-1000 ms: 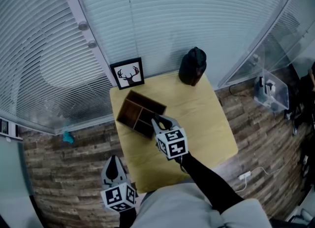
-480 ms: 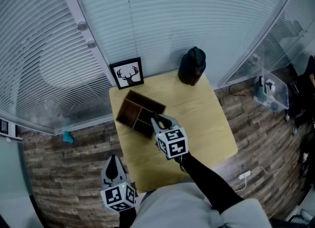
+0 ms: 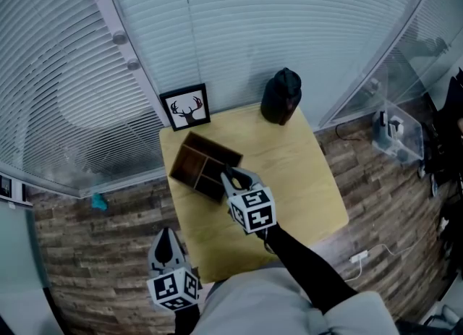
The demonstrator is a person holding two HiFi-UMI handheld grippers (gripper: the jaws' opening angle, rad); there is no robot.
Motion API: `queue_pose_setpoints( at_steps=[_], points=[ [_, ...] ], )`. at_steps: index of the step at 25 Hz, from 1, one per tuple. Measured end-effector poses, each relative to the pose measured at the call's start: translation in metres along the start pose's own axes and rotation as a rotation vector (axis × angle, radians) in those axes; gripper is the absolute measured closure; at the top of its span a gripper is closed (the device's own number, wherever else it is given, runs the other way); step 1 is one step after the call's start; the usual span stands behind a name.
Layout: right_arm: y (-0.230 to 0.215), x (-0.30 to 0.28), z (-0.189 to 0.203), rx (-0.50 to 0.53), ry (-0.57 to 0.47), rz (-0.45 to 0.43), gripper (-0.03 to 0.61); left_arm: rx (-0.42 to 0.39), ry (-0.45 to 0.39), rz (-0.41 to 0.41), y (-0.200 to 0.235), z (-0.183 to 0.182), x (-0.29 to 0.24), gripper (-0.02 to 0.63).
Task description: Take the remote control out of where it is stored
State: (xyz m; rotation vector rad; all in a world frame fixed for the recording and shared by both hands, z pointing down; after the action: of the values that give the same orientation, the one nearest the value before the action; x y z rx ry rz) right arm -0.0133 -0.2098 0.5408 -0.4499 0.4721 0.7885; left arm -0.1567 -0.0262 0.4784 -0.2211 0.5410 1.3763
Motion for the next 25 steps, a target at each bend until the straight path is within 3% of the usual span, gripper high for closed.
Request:
queue_pose_setpoints(
  at_steps=[25],
  points=[
    [0.0006,0.008,-0.0073,-0.006,-0.024,-0.013,0.505,0.005,-0.008,0.01,-0.0018,-0.0002,0.0019,0.604]
  ],
)
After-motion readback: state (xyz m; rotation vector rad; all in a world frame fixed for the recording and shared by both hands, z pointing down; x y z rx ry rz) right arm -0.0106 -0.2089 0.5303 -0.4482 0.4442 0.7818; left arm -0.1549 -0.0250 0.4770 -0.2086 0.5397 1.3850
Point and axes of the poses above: the fingertips, and each gripper's own axes: x backward along the fingers, y to its left, z out of its underside, the point moved 2 cm from there along x, backward along the fingers, and after that the axes turned 5 degrees about y, right-handed, at the moved point
